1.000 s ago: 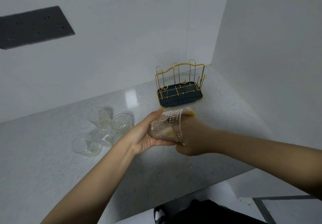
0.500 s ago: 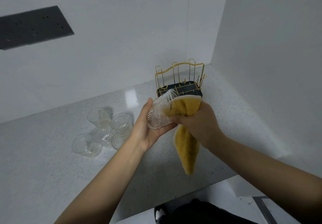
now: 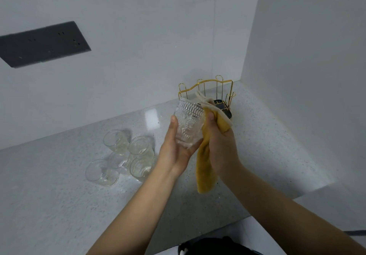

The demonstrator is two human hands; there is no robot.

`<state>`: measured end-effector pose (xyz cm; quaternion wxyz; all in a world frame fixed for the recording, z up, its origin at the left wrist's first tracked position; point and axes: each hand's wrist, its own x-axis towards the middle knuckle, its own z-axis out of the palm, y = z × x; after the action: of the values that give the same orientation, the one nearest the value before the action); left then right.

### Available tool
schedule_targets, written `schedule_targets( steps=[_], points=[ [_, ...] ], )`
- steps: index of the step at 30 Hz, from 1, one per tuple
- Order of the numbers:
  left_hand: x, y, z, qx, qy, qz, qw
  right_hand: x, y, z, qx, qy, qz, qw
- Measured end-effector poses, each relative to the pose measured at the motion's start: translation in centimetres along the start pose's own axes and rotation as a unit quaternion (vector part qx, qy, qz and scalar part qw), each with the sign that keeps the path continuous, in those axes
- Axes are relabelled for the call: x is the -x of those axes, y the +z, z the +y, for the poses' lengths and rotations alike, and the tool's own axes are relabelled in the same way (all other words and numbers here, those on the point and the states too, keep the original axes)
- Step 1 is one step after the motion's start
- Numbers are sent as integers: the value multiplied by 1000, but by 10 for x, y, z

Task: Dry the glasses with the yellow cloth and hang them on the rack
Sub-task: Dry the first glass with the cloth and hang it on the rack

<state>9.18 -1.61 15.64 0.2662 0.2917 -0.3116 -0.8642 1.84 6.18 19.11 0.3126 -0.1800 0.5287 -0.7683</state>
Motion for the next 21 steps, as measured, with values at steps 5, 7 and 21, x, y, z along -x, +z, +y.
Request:
schedule_targets(
  steps=[5,7,21],
  points=[
    [-3,-6,9,-203,18,13,979,-17,-5,-6,17,1,-82,997],
    [-5,-4,15,-246,40,-5,968,-18,-4,-2,59,-11,-114,992],
    [5,0,18,-294,10,-23,956,-31,6,-1,90,-2,-115,989]
  ],
)
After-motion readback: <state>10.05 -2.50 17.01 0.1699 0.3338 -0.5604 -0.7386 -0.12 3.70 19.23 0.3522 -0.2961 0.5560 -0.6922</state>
